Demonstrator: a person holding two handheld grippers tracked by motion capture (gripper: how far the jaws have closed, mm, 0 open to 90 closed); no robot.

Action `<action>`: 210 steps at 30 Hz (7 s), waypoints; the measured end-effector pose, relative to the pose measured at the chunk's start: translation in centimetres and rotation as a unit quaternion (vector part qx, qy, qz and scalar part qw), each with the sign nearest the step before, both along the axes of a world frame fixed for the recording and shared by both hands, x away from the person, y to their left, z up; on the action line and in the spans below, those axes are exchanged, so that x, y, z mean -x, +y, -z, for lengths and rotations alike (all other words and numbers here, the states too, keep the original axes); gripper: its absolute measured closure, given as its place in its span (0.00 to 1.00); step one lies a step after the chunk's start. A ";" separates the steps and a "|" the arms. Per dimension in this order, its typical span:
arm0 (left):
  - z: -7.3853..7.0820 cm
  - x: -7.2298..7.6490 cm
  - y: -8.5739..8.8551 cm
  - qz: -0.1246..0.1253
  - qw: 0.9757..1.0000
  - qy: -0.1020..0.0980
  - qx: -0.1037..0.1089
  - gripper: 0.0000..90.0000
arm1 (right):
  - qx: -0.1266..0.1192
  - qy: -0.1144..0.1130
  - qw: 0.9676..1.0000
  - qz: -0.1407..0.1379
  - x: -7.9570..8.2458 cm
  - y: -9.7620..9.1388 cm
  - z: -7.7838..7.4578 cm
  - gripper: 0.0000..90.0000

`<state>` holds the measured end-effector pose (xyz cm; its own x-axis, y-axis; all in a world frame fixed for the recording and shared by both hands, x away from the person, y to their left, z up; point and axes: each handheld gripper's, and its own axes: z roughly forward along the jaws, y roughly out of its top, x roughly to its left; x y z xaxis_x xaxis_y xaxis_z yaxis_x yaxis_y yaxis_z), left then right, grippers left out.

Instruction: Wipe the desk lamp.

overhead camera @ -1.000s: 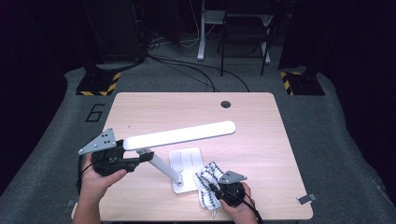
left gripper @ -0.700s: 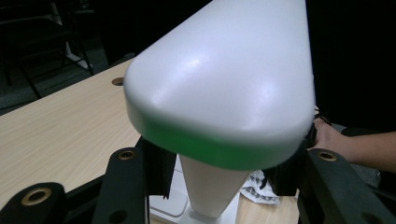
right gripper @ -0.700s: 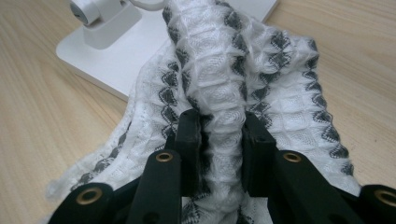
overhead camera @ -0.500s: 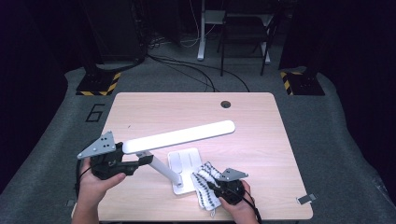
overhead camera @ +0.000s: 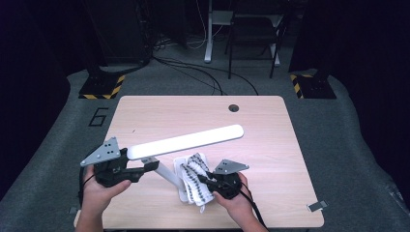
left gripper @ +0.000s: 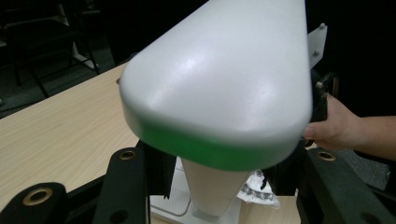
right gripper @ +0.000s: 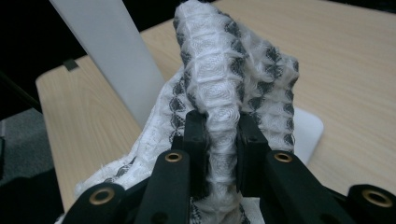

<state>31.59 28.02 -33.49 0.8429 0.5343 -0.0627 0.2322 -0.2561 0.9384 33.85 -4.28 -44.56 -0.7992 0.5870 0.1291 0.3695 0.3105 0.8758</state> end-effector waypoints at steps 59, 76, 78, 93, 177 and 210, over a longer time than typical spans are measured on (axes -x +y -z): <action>-0.1 0.3 -0.4 -0.012 1.000 -0.003 -0.009 0.59 | 0.004 -0.033 0.998 -0.059 1.0 5.8 -1.6 0.87; -0.1 0.3 -0.5 -0.012 1.000 -0.004 -0.009 0.58 | 0.055 0.010 0.998 -0.036 -0.3 4.7 3.1 0.87; -0.2 0.3 -0.5 -0.011 1.000 -0.003 -0.011 0.59 | 0.056 0.014 0.998 -0.036 -0.4 4.6 3.5 0.87; -0.1 0.3 -0.6 -0.012 1.000 -0.004 -0.008 0.59 | 0.065 0.053 0.996 -0.011 -0.8 3.3 6.6 0.87; 0.2 0.4 -0.7 -0.018 0.999 -0.014 0.025 0.45 | 0.030 0.000 1.000 -0.005 0.3 3.1 2.3 0.76; 8.1 0.3 -0.3 -0.004 0.999 0.034 0.022 0.41 | 0.104 0.027 0.993 0.048 -1.0 0.8 5.9 0.65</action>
<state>31.33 27.69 -41.57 0.8317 0.5362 -0.1439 0.2980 -0.2124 0.9306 34.81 -3.46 -50.48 -0.7332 0.6789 0.0392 0.4513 0.4427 0.7748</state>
